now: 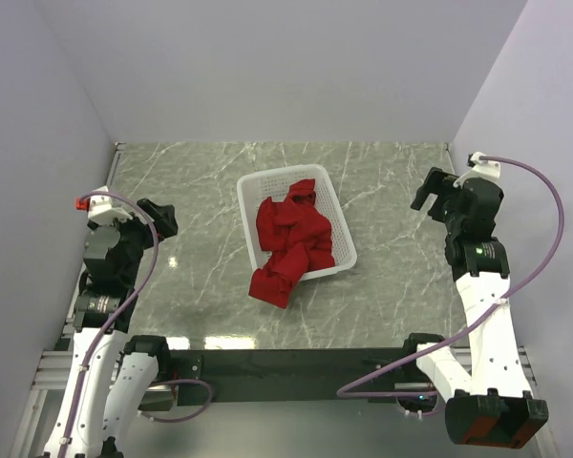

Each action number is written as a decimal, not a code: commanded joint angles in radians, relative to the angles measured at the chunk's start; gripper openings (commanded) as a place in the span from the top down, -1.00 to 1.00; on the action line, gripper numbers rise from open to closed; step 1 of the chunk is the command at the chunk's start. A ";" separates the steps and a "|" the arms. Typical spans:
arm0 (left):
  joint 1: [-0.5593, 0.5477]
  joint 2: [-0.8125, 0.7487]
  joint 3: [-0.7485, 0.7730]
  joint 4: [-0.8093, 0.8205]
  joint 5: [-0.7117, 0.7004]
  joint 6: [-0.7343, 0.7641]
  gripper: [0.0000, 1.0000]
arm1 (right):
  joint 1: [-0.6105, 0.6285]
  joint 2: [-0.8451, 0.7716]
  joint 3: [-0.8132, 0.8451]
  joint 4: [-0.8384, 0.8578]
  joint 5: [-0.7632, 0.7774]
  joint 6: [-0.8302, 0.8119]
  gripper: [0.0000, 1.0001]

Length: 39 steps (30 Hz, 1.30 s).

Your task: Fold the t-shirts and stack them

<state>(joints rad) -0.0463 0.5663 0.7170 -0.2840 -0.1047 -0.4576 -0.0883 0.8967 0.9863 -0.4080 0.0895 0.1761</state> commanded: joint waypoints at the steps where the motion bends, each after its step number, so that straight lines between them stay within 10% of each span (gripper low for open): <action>1: 0.003 0.003 0.029 0.014 0.063 -0.018 -0.99 | -0.002 0.014 0.074 0.011 -0.100 -0.027 -1.00; 7: 0.003 0.021 0.035 0.017 0.097 -0.024 -0.99 | 0.048 0.082 0.098 -0.159 -0.875 -0.614 -1.00; 31: 0.003 -0.002 -0.042 0.025 0.125 -0.125 -0.99 | 0.591 0.956 0.676 -0.229 -0.350 -0.388 -0.89; 34: 0.003 0.020 -0.040 0.037 0.128 -0.131 -0.99 | 0.617 1.034 0.709 -0.232 -0.326 -0.371 -0.69; 39: 0.003 0.061 -0.047 0.060 0.158 -0.156 -0.99 | 0.639 1.056 0.739 -0.285 -0.407 -0.378 0.69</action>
<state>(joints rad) -0.0463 0.6094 0.6758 -0.2840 0.0174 -0.5827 0.5404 1.9942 1.6642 -0.6563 -0.2836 -0.2131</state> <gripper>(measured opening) 0.995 0.261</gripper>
